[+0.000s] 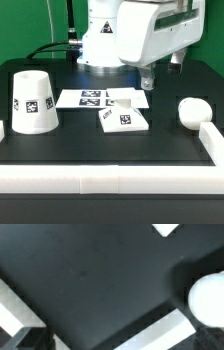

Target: Assemble lamp

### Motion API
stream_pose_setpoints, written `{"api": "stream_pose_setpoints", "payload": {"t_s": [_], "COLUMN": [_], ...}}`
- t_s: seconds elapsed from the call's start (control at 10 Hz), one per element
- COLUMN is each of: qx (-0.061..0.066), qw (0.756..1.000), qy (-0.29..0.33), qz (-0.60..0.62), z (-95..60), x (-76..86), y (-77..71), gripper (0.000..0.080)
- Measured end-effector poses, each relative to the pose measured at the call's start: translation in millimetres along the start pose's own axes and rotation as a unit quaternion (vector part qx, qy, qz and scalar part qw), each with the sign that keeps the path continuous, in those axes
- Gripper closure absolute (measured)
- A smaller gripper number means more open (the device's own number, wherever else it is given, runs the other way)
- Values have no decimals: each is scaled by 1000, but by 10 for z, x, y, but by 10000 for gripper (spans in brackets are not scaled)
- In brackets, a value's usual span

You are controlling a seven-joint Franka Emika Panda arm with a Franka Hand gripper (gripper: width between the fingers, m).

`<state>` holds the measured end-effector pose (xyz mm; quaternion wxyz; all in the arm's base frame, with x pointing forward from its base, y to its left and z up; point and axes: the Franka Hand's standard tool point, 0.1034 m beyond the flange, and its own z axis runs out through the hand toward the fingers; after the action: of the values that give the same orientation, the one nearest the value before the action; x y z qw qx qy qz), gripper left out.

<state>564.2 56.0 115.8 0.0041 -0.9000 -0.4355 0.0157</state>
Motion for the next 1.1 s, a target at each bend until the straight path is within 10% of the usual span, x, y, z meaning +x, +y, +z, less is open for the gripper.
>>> {"api": "stream_pose_setpoints", "payload": {"t_s": [0.5, 0.9, 1.1], "qx": [1, 4, 5], "qw": [1000, 1000, 1000], "qy": [-1, -10, -10], "qz": [1, -1, 16], "z": [10, 231, 302], "x": [-20, -760, -885], "y": [-8, -279, -336], "gripper": [100, 100, 100]}}
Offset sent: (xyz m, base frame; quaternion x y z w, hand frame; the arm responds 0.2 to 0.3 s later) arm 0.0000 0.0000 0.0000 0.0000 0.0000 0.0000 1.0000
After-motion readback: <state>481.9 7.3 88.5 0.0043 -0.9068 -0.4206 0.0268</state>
